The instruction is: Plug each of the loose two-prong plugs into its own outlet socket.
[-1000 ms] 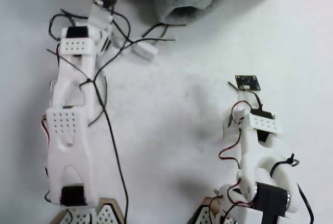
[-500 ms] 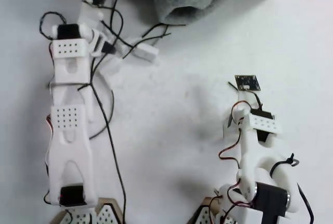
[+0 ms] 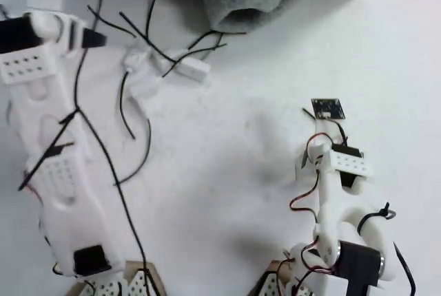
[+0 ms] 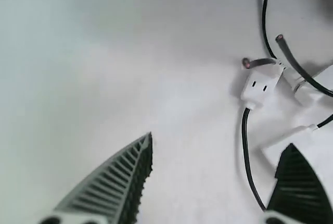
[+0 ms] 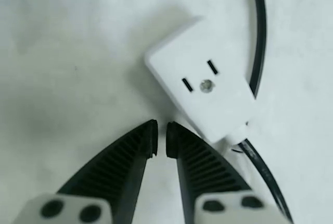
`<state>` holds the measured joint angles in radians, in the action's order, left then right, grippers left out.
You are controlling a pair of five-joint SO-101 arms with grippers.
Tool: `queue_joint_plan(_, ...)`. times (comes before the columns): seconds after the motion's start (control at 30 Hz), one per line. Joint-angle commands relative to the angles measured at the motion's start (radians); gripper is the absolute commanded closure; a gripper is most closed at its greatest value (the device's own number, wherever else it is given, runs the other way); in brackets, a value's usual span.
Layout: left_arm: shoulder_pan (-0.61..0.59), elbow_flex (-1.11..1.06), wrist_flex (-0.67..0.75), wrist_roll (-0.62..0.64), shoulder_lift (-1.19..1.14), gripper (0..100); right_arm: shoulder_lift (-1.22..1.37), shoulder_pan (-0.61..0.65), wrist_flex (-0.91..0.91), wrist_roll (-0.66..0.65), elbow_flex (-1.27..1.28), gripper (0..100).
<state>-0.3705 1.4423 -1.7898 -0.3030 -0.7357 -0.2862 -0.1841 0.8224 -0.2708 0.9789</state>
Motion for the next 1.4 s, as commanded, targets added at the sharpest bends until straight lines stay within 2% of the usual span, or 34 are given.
queue_joint_plan(0.0,-0.021,-0.296,-0.003,0.014,0.295,63,-0.041,0.004,-0.018,0.012,-0.002,95.2)
queue_joint_plan(0.07,0.004,-0.502,0.000,0.014,0.449,63,-0.042,-0.001,-0.010,0.055,-0.006,93.5)
queue_joint_plan(0.17,0.058,-0.799,0.020,0.026,0.653,63,-0.058,-0.050,0.067,0.135,-0.055,85.1)
queue_joint_plan(0.33,0.122,-1.280,0.196,0.126,0.924,63,-0.194,-0.076,0.288,0.163,-0.206,73.2)
queue_joint_plan(0.43,0.133,-1.542,0.316,0.144,1.075,63,-0.302,-0.070,0.387,0.055,-0.278,70.0)
queue_joint_plan(0.57,0.133,-1.870,0.456,0.161,1.287,63,-0.372,-0.028,0.424,0.014,-0.328,69.7)
queue_joint_plan(0.73,0.133,-2.271,0.675,0.206,1.506,63,-0.329,0.124,0.418,-0.150,-0.292,69.7)
queue_joint_plan(0.83,0.133,-2.483,0.836,0.206,1.595,63,-0.234,0.137,0.417,-0.241,-0.288,69.7)
queue_joint_plan(0.93,0.116,-2.607,0.911,0.203,1.664,63,-0.102,0.120,0.390,-0.356,-0.304,70.0)
queue_joint_plan(1.07,0.013,-2.656,0.867,0.201,1.741,63,0.093,0.051,0.306,-0.470,-0.381,75.7)
queue_joint_plan(1.23,0.007,-2.805,0.954,0.199,1.805,63,0.320,0.016,0.306,-0.669,-0.551,76.8)
queue_joint_plan(1.37,0.013,-2.837,0.973,0.199,1.854,63,0.444,-0.001,0.367,-0.703,-0.664,80.4)
